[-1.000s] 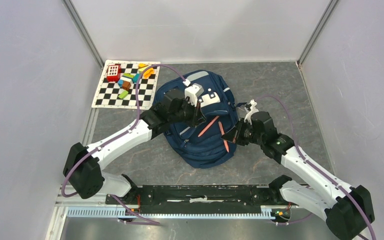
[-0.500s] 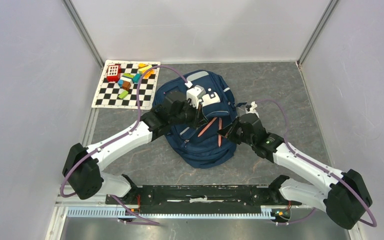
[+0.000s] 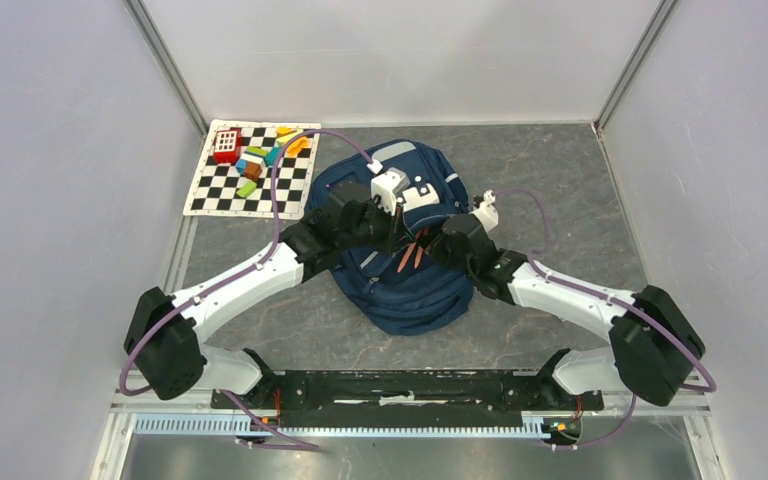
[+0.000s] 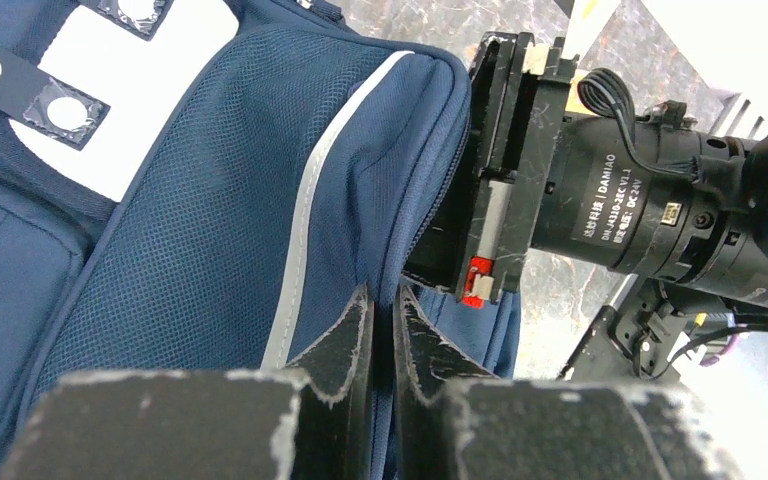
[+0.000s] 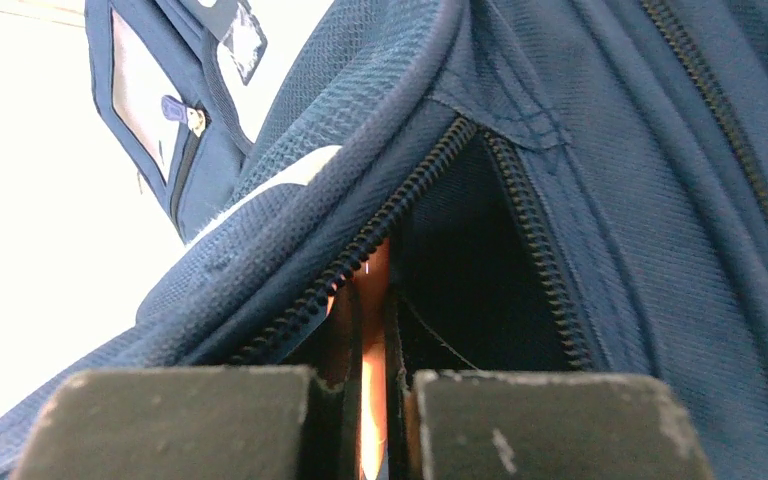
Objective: Pack the student bag
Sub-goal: Place the stationery in the student bag, then pick up the stationery from the center of the board.
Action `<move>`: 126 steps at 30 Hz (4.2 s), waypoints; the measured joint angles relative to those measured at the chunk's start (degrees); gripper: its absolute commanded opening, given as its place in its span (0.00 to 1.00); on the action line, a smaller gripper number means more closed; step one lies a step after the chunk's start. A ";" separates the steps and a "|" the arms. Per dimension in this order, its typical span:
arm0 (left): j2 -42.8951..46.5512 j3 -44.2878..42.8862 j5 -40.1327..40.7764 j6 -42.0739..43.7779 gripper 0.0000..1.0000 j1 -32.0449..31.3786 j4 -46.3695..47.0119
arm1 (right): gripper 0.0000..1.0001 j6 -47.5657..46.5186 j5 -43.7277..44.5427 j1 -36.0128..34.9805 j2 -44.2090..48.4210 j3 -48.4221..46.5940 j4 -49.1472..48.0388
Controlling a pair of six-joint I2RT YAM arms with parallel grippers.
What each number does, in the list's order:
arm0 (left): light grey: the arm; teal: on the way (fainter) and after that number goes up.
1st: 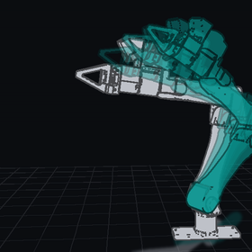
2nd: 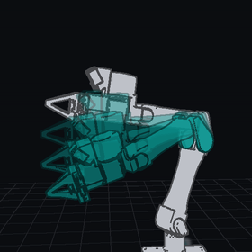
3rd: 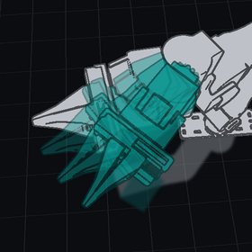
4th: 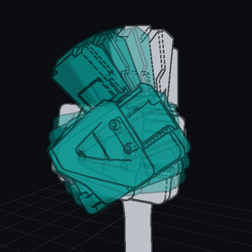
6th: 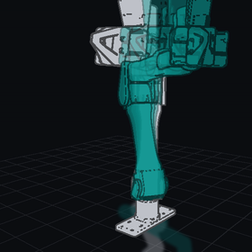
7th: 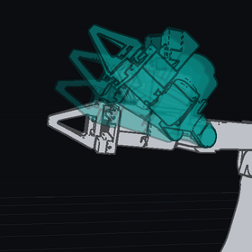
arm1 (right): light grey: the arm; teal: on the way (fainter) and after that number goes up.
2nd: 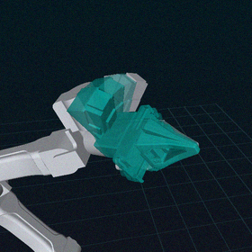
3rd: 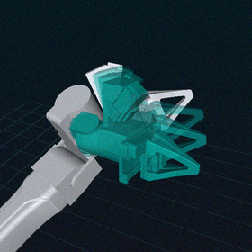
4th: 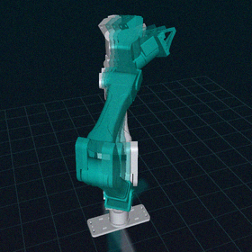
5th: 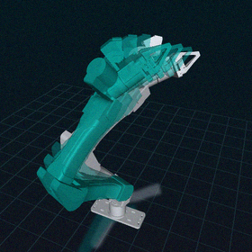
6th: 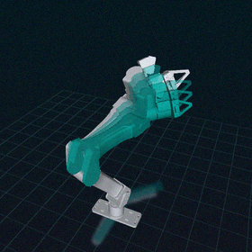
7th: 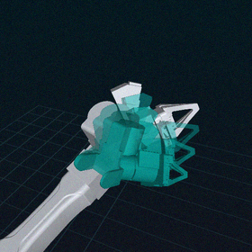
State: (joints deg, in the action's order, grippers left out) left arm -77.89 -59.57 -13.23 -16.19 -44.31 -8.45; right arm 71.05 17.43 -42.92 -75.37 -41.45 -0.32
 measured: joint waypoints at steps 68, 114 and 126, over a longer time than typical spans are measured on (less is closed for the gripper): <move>2.95 0.85 6.78 0.63 0.02 -0.44 -0.24 | 0.98 -38.40 1.07 48.83 36.89 27.89 24.83; 2.60 0.85 6.78 0.68 0.02 -0.46 -0.24 | 0.98 -65.68 -3.19 31.30 10.34 10.47 23.04; 2.60 0.85 6.75 0.70 0.02 -0.46 -0.24 | 0.98 -73.40 -11.74 37.38 3.54 8.76 20.11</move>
State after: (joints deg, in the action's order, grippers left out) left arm -75.29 -58.72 -6.48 -15.49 -44.77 -8.69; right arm -2.35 5.69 -5.54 -71.83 -32.69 19.79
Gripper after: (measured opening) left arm 0.127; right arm 0.979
